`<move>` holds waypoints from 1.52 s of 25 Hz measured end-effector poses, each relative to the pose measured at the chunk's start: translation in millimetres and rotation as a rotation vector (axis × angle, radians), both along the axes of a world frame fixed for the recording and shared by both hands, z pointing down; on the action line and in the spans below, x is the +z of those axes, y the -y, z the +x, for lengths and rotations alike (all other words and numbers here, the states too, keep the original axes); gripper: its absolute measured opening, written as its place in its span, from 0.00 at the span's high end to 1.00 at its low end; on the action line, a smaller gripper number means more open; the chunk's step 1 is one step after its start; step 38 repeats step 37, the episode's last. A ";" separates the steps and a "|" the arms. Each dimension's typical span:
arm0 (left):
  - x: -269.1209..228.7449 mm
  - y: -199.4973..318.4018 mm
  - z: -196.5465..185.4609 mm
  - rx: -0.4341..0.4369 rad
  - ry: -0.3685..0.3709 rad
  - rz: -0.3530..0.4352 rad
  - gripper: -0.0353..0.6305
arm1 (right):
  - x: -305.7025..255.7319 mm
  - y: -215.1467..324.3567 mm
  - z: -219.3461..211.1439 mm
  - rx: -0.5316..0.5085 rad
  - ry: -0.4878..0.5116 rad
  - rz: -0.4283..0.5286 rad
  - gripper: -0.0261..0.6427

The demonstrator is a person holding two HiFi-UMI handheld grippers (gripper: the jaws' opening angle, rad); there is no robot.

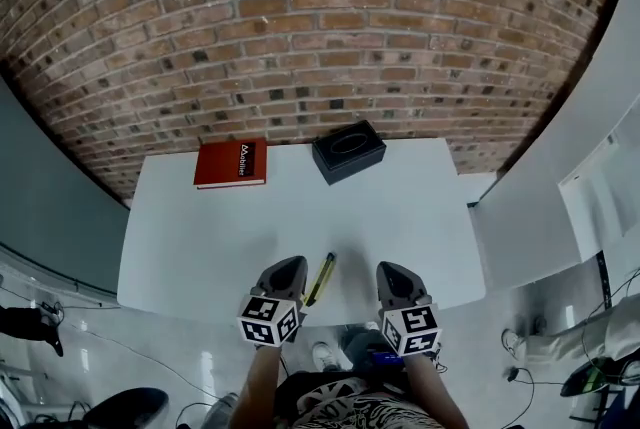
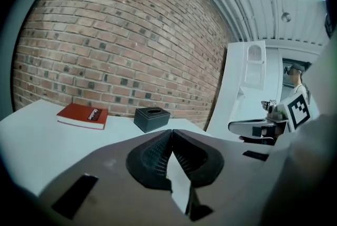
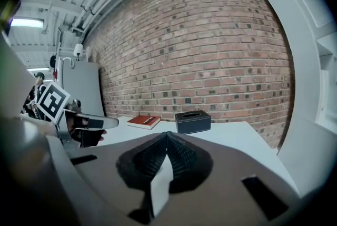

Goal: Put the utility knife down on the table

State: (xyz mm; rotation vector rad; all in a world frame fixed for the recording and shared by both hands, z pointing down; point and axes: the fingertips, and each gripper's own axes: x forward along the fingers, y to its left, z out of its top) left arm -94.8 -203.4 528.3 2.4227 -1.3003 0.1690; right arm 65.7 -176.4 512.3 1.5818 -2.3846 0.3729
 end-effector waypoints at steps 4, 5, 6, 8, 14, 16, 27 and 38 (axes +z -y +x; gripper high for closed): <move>-11.1 -3.7 -6.7 -0.014 0.017 0.038 0.92 | -7.8 -3.7 -2.4 -0.003 -0.003 0.021 0.96; -12.3 -4.4 -8.1 -0.015 0.024 0.045 0.93 | -9.9 -3.9 -2.9 -0.003 -0.004 0.026 0.96; -13.0 -4.8 -9.0 -0.015 0.031 0.050 0.93 | -11.8 -3.9 -3.3 -0.003 -0.004 0.030 0.96; -13.9 -4.6 -10.1 -0.013 0.040 0.055 0.93 | -14.5 -3.4 -3.7 -0.002 -0.005 0.036 0.96; -14.7 -8.9 -6.0 0.005 0.047 0.063 0.93 | -13.7 -8.0 -5.0 -0.011 -0.020 0.041 0.96; -15.4 -10.2 -5.1 0.007 0.046 0.064 0.93 | -13.9 -9.6 -6.2 -0.014 -0.021 0.041 0.96; -8.1 -10.8 -2.1 0.005 0.058 0.055 0.93 | -10.2 -11.0 -3.1 -0.007 -0.026 0.038 0.96; -9.3 -6.1 -13.1 -0.014 0.051 0.032 0.93 | -16.0 -6.2 -11.4 -0.013 -0.027 0.029 0.96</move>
